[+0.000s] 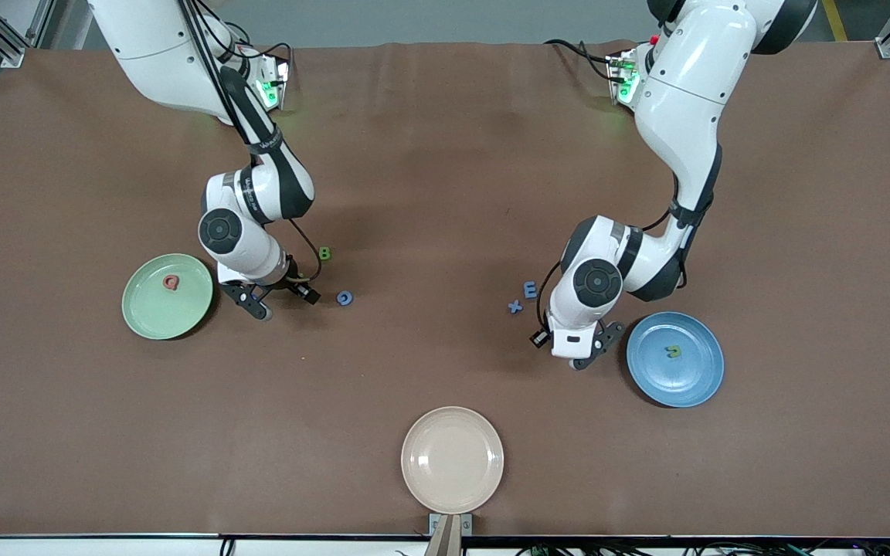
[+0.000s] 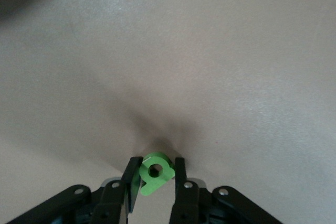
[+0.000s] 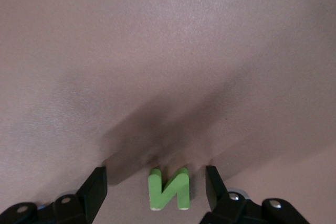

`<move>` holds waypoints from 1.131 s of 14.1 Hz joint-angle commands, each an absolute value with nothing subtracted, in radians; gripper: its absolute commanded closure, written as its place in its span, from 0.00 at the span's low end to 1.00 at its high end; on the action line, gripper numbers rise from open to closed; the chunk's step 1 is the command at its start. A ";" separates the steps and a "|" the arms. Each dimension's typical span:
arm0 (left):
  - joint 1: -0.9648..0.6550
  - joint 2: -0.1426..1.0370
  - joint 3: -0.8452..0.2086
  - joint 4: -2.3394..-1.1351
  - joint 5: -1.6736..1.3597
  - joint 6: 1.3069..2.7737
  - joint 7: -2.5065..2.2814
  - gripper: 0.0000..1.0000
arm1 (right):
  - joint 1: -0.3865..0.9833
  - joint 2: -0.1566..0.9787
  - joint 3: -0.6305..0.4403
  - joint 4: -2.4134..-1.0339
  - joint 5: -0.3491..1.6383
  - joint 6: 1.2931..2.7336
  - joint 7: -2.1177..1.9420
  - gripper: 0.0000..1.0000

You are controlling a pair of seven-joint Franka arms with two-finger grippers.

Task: Sort upper and lower case letters into plates
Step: 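Grasp the green N with the right gripper while the left grasps green q, then carry the green N to the green plate while the left drops q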

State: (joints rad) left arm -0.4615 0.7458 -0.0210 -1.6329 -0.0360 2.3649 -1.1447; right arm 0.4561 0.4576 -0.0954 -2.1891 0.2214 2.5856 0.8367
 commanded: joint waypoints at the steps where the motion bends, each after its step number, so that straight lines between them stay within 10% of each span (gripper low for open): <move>1: -0.453 0.746 -0.018 -1.577 -0.043 2.356 -1.129 0.99 | 0.476 0.456 -0.107 -2.195 0.236 2.563 0.841 0.30; 16: -0.068 0.690 -0.009 -1.572 0.035 2.166 -0.494 0.99 | 0.480 0.437 -0.107 -2.192 0.233 2.494 0.834 0.81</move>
